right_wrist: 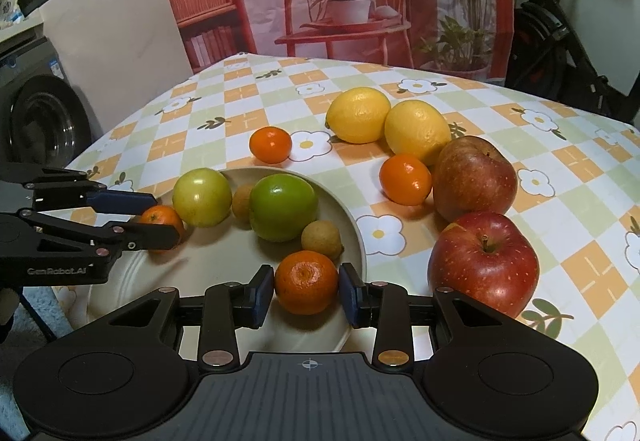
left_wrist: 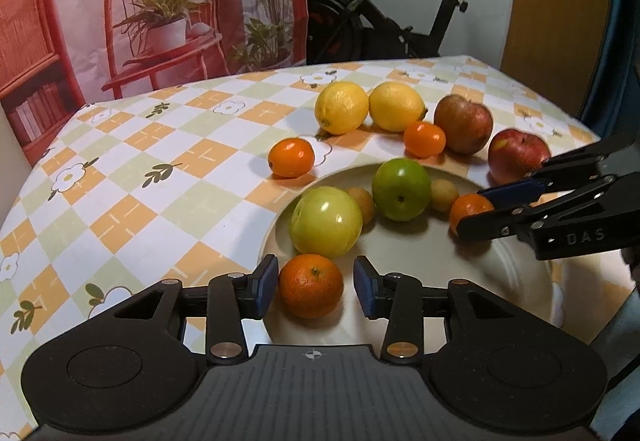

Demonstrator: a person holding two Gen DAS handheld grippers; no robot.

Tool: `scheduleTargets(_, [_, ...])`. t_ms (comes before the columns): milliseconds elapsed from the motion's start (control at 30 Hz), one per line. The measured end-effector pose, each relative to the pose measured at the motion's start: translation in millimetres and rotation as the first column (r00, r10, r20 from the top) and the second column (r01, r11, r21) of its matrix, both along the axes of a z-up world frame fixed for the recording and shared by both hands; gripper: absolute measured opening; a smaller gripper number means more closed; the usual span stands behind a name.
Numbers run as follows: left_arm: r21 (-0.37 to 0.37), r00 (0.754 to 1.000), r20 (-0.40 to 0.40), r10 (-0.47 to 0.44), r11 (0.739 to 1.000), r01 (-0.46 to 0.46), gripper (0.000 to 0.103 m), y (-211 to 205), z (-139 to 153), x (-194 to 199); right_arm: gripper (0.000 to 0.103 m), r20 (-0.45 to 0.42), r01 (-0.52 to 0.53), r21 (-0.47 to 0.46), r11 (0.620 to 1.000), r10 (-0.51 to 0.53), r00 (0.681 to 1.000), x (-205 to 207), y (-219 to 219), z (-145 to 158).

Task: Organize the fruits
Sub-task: 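Lower both tangerines onto the white plate and open both tools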

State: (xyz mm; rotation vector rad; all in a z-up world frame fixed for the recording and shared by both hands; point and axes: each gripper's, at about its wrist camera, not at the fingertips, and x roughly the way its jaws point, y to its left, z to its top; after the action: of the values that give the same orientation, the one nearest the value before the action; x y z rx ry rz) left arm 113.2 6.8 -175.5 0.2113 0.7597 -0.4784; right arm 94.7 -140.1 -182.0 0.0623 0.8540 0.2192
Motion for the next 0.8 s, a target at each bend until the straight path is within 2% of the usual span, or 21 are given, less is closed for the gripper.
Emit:
scheduleTargets(200, [-0.064,1.000,0.009,0.028,0.998,-0.027,0.045,3,6,-8,0.034,0.033,0.006,0.021,1.000,-0.007,0.999,-5,-2,6])
scheduleTargets(400, [-0.102,0.996,0.033,0.087,0.991,-0.083,0.045,4,4,-17,0.035,0.107,0.013,0.056,0.998,-0.019,0.994,-16,-3,12])
scheduleTargets(633, [-0.124,0.994,0.045,0.103,0.988,-0.097,0.045,5,5,-21,0.035,0.169,0.050,0.050,0.998,-0.057,0.984,-24,-5,17])
scheduleTargets(800, [-0.127,0.991,0.045,0.124,0.985,-0.118,0.045,7,5,-20,0.035,0.160,0.082,0.060,0.995,-0.091,0.983,-25,-12,14])
